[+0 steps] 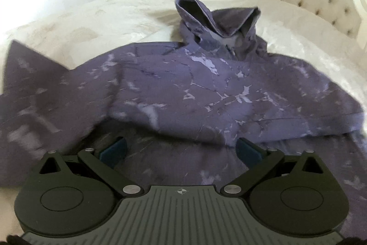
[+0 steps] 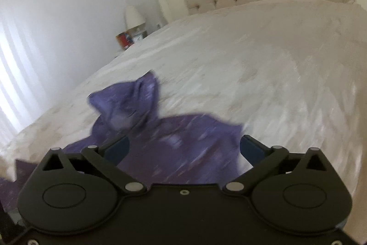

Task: Fold large clothes

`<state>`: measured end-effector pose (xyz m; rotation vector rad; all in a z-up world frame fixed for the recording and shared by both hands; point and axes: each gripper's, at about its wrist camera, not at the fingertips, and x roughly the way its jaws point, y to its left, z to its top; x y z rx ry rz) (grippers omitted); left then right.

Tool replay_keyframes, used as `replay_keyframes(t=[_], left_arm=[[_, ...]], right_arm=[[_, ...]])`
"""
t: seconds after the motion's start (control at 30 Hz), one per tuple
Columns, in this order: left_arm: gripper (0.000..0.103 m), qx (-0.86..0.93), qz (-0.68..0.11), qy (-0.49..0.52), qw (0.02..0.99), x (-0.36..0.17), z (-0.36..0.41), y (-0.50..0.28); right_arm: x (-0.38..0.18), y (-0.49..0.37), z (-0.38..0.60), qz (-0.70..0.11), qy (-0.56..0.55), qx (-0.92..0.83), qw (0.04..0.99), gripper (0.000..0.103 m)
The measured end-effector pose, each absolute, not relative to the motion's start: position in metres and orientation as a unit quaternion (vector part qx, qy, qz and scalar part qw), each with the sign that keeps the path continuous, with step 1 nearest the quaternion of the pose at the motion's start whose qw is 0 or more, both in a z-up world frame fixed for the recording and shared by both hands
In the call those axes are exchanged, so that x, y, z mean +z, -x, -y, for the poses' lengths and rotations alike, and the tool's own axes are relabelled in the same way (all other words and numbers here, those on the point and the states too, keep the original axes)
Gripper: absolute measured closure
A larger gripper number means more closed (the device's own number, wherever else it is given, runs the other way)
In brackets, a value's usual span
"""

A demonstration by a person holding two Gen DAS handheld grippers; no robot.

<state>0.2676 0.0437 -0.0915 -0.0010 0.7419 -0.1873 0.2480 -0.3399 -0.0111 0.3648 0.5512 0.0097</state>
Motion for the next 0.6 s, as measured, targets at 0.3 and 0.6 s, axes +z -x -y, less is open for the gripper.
replay_keyframes(t=[0.3, 0.6], left_arm=[[0.0, -0.012, -0.34, -0.03, 0.94, -0.045, -0.13, -0.222], [0.0, 0.165, -0.333, 0.004, 0.929, -0.028, -0.241, -0.217]], right_arm=[[-0.071, -0.231, 0.283, -0.305, -0.123, 0.081, 0.941, 0.001], [-0.074, -0.219, 0.252, -0.272, -0.083, 0.129, 0.95, 0.001]])
